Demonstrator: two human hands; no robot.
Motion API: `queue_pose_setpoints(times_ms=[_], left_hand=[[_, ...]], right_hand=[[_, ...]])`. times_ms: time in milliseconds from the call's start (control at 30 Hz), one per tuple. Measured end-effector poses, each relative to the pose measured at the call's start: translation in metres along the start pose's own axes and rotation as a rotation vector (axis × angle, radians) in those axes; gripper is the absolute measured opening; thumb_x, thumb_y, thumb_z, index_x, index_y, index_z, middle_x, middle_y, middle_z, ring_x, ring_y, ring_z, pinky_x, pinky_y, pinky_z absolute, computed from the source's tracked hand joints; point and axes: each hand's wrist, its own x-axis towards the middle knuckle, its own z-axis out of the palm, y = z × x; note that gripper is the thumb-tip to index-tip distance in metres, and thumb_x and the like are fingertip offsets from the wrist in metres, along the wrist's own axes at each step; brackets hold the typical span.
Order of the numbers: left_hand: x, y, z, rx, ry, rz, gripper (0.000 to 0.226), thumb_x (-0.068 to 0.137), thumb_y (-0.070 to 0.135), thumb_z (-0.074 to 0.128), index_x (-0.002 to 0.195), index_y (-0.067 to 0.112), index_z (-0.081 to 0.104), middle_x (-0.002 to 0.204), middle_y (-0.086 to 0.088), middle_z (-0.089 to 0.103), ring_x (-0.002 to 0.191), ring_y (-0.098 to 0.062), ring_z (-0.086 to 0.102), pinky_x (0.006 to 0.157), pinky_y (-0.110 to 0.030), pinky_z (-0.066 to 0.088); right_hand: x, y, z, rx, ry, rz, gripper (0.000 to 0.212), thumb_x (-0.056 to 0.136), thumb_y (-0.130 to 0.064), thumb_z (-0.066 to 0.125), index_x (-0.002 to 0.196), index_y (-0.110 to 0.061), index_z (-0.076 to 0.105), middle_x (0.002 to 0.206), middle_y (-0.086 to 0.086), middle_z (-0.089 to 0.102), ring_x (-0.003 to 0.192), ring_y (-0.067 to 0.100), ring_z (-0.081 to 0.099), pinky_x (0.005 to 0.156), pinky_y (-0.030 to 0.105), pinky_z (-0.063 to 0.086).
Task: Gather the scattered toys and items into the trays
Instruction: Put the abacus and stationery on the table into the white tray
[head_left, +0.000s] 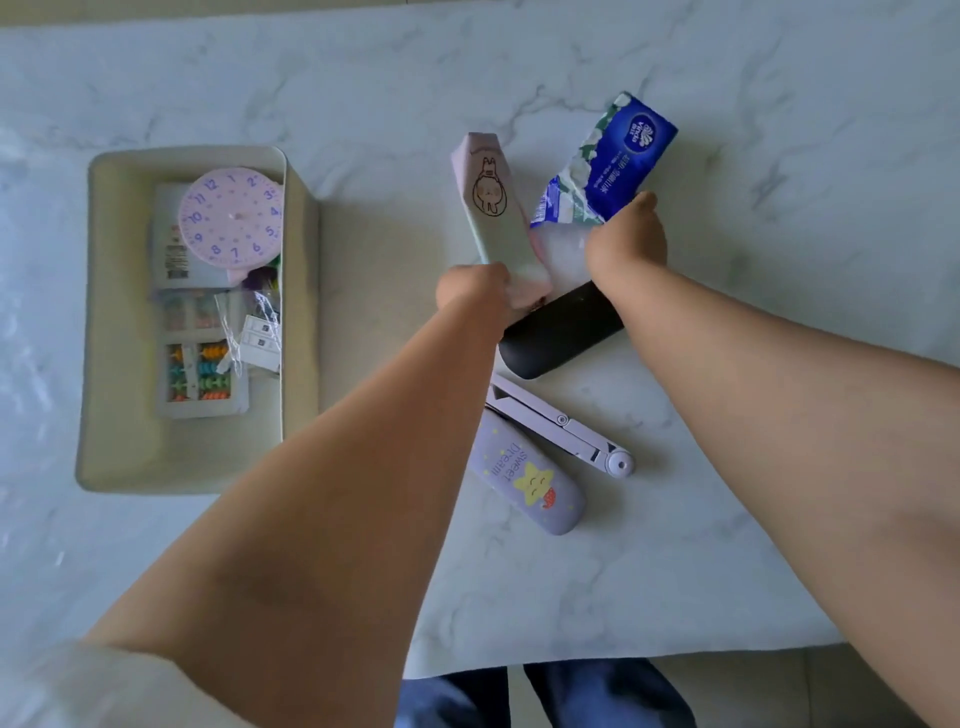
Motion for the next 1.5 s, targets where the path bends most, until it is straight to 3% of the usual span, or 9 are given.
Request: queue_pose_setpoints(times_ms=[133,267,400,733,867,1000,1167,1267,1500], left_hand=[[-0.006,0.003,-0.021,-0.144,0.043,0.107,0.007,0.083,0.008,0.048,0.081,0.014,0.047,0.090,-0.012,0.057,0.090,-0.037,0.066,0.077,-0.051,0.058],[-0.020,0.011,-0.054,-0.256,0.110,0.231,0.020,0.083,0.004,0.043,0.100,0.013,0.049,0.089,-0.007,0.054,0.085,-0.030,0.059,0.072,-0.037,0.055],[-0.039,0.015,-0.113,-0.400,0.262,0.304,0.029,0.082,0.004,0.042,0.107,0.016,0.052,0.093,-0.003,0.059,0.080,-0.021,0.057,0.077,-0.037,0.053],[-0.047,-0.001,-0.298,-0.304,0.712,0.398,0.034,0.083,0.002,0.041,0.114,0.011,0.051,0.096,0.001,0.060,0.083,-0.020,0.057,0.067,-0.018,0.040],[-0.044,-0.004,-0.338,-0.291,0.696,0.382,0.041,0.082,0.002,0.038,0.117,0.019,0.051,0.088,0.007,0.057,0.080,-0.017,0.061,0.066,-0.027,0.050],[-0.045,-0.014,-0.352,-0.137,0.739,0.489,0.051,0.077,0.001,0.038,0.119,0.025,0.053,0.097,0.004,0.061,0.082,-0.016,0.057,0.057,-0.019,0.039],[-0.039,-0.020,-0.346,-0.148,0.511,0.468,0.060,0.080,0.000,0.036,0.132,0.030,0.048,0.104,0.004,0.058,0.084,-0.015,0.059,0.055,-0.021,0.047],[-0.030,-0.024,-0.343,-0.128,0.396,0.385,0.065,0.082,-0.005,0.033,0.139,0.026,0.043,0.115,0.000,0.056,0.087,-0.019,0.057,0.038,-0.015,0.044],[-0.012,-0.028,-0.332,0.016,0.232,0.390,0.077,0.081,-0.014,0.030,0.146,0.025,0.035,0.139,-0.006,0.047,0.099,-0.016,0.049,0.040,-0.004,0.040]], right_hand=[[-0.016,-0.008,0.007,0.100,0.048,-0.083,0.028,0.088,-0.005,0.045,0.112,-0.014,0.056,0.120,0.005,0.064,0.106,0.028,0.062,0.086,0.031,0.049],[-0.049,-0.029,0.016,0.253,-0.013,-0.200,0.049,0.068,-0.002,0.035,0.106,-0.016,0.062,0.103,0.001,0.070,0.091,0.025,0.066,0.083,0.030,0.054],[-0.096,-0.063,0.030,0.463,-0.174,-0.296,0.061,0.073,0.004,0.031,0.118,-0.022,0.062,0.100,-0.006,0.067,0.079,0.017,0.070,0.081,0.034,0.058],[-0.207,-0.123,0.086,-0.063,-0.377,-0.747,0.066,0.076,0.003,0.041,0.128,-0.032,0.060,0.118,0.003,0.069,0.103,0.027,0.062,0.084,0.027,0.050],[-0.235,-0.124,0.106,-0.295,-0.404,-0.869,0.061,0.083,-0.003,0.041,0.130,-0.040,0.056,0.114,0.006,0.063,0.107,0.034,0.053,0.095,0.033,0.042],[-0.251,-0.116,0.125,-0.519,-0.411,-0.916,0.058,0.088,-0.009,0.037,0.124,-0.049,0.058,0.113,0.009,0.054,0.102,0.034,0.042,0.088,0.030,0.031],[-0.277,-0.105,0.134,-0.664,-0.542,-0.897,0.067,0.089,-0.002,0.040,0.134,-0.051,0.047,0.124,0.003,0.050,0.116,0.027,0.032,0.103,0.032,0.024],[-0.283,-0.108,0.145,-0.843,-0.574,-0.921,0.070,0.084,-0.005,0.043,0.138,-0.050,0.039,0.137,0.001,0.045,0.133,0.028,0.024,0.115,0.048,0.009],[-0.286,-0.113,0.155,-0.654,-0.571,-0.804,0.074,0.082,0.000,0.043,0.123,-0.060,0.051,0.143,-0.003,0.047,0.145,0.026,0.008,0.112,0.049,-0.019]])
